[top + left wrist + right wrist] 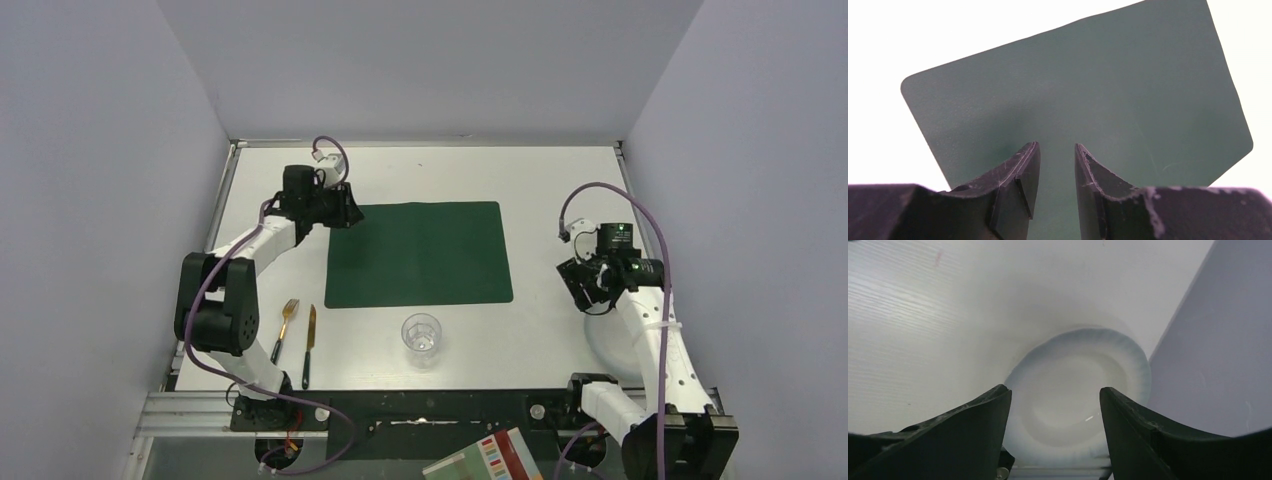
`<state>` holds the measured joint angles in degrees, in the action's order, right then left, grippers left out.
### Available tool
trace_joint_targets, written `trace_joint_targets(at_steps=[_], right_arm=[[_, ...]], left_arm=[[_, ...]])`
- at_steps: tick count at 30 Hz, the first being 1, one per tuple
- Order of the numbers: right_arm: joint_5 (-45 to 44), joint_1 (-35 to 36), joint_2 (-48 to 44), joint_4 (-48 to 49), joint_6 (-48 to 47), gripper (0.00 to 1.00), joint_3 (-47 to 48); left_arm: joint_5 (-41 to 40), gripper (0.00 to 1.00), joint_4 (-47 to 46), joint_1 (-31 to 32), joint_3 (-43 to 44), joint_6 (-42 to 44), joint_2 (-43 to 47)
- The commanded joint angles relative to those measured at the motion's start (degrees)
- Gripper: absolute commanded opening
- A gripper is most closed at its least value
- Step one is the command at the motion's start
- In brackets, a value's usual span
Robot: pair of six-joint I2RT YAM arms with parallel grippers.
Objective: Set the dinner table for one person
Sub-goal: Move the napkin to the center of the board, then move the plate to the center of the board.
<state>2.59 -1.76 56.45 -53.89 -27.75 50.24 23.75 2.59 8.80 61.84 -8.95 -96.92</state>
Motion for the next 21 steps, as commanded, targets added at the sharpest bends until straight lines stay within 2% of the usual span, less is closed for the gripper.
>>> trace_joint_targets(at_steps=[1,6,12,19,21], right_arm=[[-14.7,-2.12,0.01,-0.44,-1.32,0.67,-2.99],[-23.82,-1.07,0.31,2.75,-2.68,0.69,-10.21],[-32.03,8.21,2.75,1.45,2.91,0.66,-16.09],[-17.79,10.24,2.61,-4.92,2.83,0.67,-10.16],[-16.13,11.49,3.78,-5.0,3.61,0.67,-8.95]], left_arm=[[-0.86,0.31,-3.9,0.78,1.38,-0.61,0.29],[-1.35,0.31,-4.23,0.78,0.85,-0.89,0.34],[-3.44,0.31,-3.83,1.16,1.41,-0.33,0.18],[-4.1,0.31,-2.98,1.53,2.0,0.4,-0.19],[-4.69,0.31,-2.86,1.53,2.14,0.51,-0.25]])
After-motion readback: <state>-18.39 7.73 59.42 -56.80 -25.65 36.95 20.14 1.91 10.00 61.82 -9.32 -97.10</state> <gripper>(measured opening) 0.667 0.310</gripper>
